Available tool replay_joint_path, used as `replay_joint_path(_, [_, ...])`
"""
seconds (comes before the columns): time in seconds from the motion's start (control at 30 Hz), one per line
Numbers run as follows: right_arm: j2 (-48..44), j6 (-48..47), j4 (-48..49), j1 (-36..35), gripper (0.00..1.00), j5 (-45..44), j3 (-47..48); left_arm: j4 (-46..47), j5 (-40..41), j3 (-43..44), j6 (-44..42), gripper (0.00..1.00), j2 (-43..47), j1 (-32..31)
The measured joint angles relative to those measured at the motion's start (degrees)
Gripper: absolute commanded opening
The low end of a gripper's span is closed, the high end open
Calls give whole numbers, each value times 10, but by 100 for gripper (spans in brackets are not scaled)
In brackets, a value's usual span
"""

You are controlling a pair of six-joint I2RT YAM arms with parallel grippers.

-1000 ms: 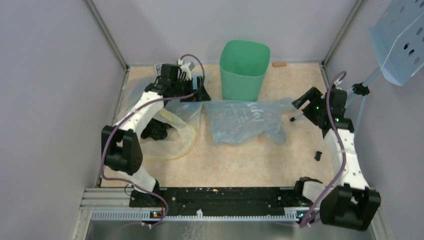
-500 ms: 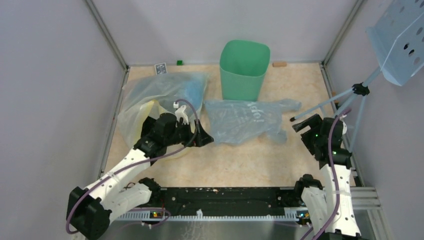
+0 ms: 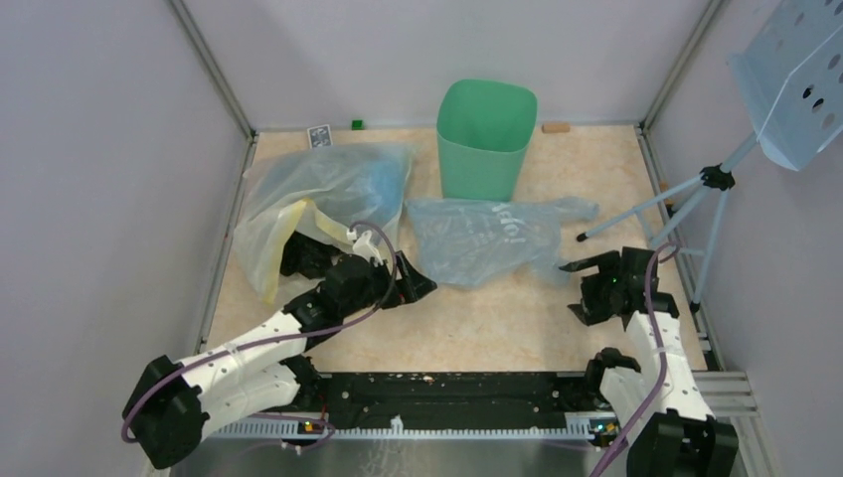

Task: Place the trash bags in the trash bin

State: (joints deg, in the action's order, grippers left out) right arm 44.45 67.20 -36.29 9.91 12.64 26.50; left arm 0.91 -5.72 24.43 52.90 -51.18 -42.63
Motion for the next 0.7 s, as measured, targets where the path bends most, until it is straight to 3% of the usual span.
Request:
replay_joint_path(0.13, [32,34,42,0,86,31,-23,30,31,0,0,95,-37,-11])
replay_joint_path(0.33, [53,74,129,0,67,60,-47,78,70,-3,17,91,-64,-20])
replay_joint_path(0.4, [59,83,146,0,46,66,-56,103,84,-14,29,89,-73,-29])
replay_joint_path(0.57, [71,92,178,0,5,74,-60,138,104,-31,42,80,-105,-40])
replay_joint_path(0.6, [72,93,183,0,0,75,-60,147,106,-31,42,77,-115,-42])
replay_joint_path(0.7, [72,93,190,0,0,81,-60,173,112,-31,39,64,-147,-44])
